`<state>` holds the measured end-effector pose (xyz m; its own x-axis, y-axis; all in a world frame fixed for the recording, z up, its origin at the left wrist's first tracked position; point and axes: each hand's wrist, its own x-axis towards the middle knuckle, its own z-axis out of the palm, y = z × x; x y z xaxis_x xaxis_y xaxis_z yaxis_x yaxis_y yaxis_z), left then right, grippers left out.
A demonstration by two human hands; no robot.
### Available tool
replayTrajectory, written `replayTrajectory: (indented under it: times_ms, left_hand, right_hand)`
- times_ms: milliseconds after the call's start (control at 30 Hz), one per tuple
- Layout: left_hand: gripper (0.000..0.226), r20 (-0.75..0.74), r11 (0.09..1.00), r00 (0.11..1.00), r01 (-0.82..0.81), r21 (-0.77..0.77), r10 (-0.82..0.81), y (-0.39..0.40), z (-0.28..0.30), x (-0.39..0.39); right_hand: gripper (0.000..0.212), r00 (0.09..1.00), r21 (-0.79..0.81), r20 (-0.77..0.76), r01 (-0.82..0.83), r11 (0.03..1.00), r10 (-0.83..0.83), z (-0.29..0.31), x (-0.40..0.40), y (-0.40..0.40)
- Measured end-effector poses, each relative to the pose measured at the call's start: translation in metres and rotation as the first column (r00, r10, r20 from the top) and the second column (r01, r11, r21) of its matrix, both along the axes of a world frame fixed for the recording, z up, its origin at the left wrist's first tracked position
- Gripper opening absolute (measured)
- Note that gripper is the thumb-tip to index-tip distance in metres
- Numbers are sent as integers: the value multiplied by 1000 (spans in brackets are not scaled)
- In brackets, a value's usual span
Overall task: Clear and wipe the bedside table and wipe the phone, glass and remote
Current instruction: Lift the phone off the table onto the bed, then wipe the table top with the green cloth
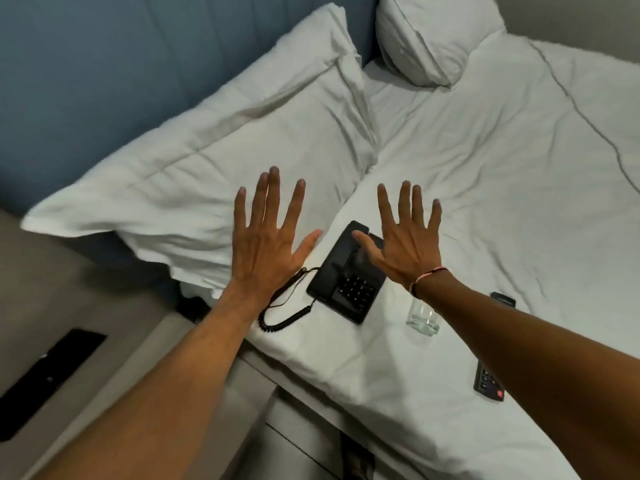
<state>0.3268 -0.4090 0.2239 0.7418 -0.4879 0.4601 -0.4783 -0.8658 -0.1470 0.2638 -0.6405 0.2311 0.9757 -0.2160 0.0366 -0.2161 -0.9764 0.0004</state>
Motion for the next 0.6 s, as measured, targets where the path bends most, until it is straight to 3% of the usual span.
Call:
replayTrajectory:
  times_ms: [367,600]
  left_hand:
    - [77,93,938,935,-336,-84,343,183,82,-68]
    - [75,126,778,768,-622,-90,628,323,103,-159]
  right_hand:
    - [92,923,-36,163,-347,937,348,82,17,158]
    - [93,753,-86,204,-623,777,626,105,-2,310]
